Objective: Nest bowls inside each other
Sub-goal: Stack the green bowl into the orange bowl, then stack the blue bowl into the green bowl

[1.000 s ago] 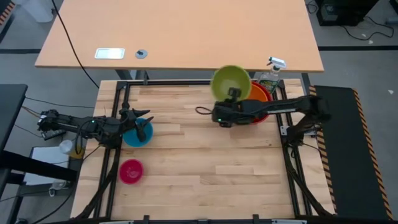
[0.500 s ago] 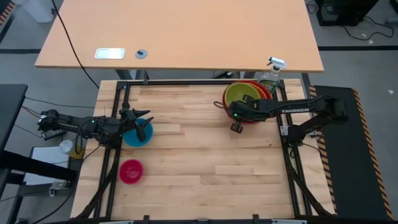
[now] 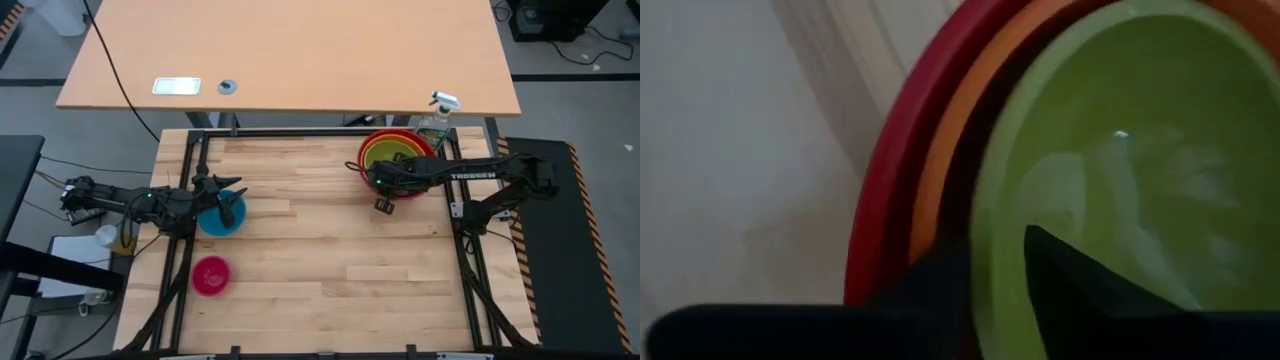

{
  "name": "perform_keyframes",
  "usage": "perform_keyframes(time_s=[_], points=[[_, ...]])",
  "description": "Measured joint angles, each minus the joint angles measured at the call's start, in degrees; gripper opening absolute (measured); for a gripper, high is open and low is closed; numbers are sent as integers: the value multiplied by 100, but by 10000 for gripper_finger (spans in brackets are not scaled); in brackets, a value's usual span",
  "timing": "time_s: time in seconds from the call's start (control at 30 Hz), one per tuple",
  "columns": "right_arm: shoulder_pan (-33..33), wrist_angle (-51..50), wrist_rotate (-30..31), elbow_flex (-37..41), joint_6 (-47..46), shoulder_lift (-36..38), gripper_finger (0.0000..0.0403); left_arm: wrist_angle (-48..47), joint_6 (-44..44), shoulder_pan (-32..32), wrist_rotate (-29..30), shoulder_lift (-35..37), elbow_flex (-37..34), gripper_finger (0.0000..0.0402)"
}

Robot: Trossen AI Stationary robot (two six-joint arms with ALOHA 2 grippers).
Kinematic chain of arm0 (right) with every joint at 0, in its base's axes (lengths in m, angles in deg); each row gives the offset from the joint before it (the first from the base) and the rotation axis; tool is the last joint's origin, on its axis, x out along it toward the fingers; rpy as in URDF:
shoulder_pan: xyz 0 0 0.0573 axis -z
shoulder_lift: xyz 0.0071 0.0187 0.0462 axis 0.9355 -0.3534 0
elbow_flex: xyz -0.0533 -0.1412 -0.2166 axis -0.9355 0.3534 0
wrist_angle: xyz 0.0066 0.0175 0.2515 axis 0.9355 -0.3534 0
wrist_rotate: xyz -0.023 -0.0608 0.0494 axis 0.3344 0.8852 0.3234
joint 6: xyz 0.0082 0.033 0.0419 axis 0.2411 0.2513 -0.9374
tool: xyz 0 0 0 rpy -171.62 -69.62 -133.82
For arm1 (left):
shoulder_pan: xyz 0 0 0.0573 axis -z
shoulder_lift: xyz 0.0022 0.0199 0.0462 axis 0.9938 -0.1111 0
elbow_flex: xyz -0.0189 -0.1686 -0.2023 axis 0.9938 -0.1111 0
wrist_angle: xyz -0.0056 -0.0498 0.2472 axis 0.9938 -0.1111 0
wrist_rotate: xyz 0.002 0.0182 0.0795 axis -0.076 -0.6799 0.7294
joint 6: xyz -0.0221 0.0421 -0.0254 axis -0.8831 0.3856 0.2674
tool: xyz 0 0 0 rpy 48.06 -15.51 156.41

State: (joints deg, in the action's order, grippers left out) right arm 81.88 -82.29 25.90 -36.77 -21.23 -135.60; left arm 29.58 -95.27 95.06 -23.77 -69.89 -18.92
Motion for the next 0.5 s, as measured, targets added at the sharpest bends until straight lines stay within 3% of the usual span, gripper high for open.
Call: perform_keyframes(time_s=[0.1, 0.2, 0.33, 0.5], points=[[-9, -832, 150, -598, -244, 0, 131, -10, -157, 0, -43, 0, 0, 165], [-176, -1049, 568, -1169, -271, 2, 137, -58, -578, -91, -519, -4, 0, 164], [-459, -142, 670, -1394, 372, 4, 138, -272, -1195, -439, -1310, -192, 7, 156], [-786, 1515, 167, -1359, 1053, -206, 138, -465, -1534, -953, -2175, -768, 122, 144]])
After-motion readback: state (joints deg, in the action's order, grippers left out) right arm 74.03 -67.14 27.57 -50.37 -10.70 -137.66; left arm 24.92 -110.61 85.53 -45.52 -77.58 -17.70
